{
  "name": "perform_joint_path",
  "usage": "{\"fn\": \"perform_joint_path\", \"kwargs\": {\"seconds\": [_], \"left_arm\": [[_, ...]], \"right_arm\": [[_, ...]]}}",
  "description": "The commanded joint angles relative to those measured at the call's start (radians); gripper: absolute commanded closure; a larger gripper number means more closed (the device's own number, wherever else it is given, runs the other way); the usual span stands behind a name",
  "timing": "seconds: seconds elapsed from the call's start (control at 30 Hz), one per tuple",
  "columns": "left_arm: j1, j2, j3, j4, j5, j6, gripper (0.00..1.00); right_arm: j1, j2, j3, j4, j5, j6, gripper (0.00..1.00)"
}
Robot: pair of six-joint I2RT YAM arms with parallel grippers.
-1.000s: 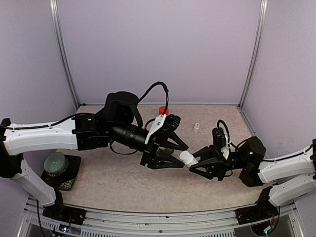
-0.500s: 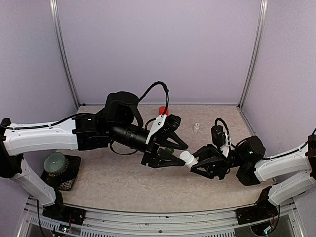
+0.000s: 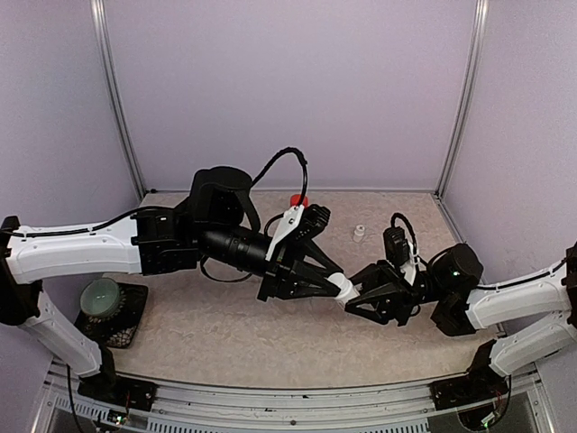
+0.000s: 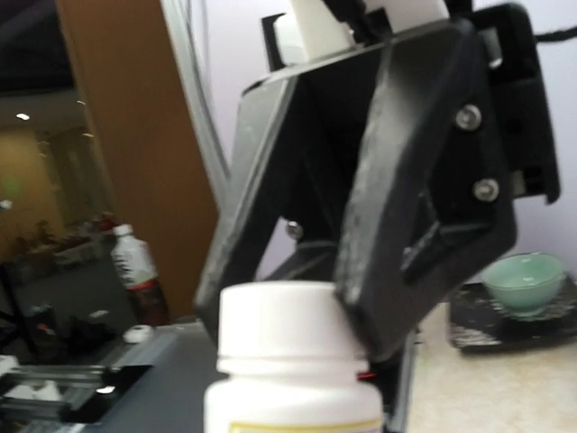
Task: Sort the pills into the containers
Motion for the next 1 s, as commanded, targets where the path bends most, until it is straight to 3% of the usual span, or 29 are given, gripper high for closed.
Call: {"fn": "perform_joint_path", "kwargs": {"seconds": [0.0,0.2,0.33,0.37,0.43,0.53,0.7,0.83,0.97], "left_arm": [[-0.007,0.01,-0.02,0.116,-0.129,-0.144,0.83],[-0.008,0.009,-0.066,0.182,-0.369,-0.367,0.83],[-0.018,0.021,-0.071,0.185,-0.458,-0.496,0.8],[-0.022,0.028,-0.065,0.178,-0.476,-0.522,0.76],[-0.024,0.041,-0.052,0.167,-0.489,-0.571,0.59],[-0.028,0.054,-0.034,0.161,-0.464,-0.59,0.44],[-0.028,0.022,-0.061,0.178,-0.455,-0.59,0.33],[-0.018,-0.025,-0.101,0.233,-0.454,-0.555,0.16],[0.019,-0.04,-0.12,0.325,-0.33,-0.521,0.02]], "right_arm": [[0.006,-0.078,0.049,-0.268,0.122,-0.202,0.82],[0.008,-0.198,0.061,-0.473,0.331,-0.363,0.82],[0.011,-0.261,0.06,-0.535,0.45,-0.42,0.81],[0.012,-0.272,0.063,-0.553,0.469,-0.433,0.81],[0.013,-0.286,0.072,-0.585,0.513,-0.459,0.81],[0.013,-0.305,0.072,-0.598,0.534,-0.474,0.81],[0.013,-0.342,0.056,-0.608,0.579,-0.475,0.81],[0.012,-0.335,0.063,-0.621,0.533,-0.471,0.81],[0.013,-0.274,0.08,-0.601,0.441,-0.44,0.81]]}}
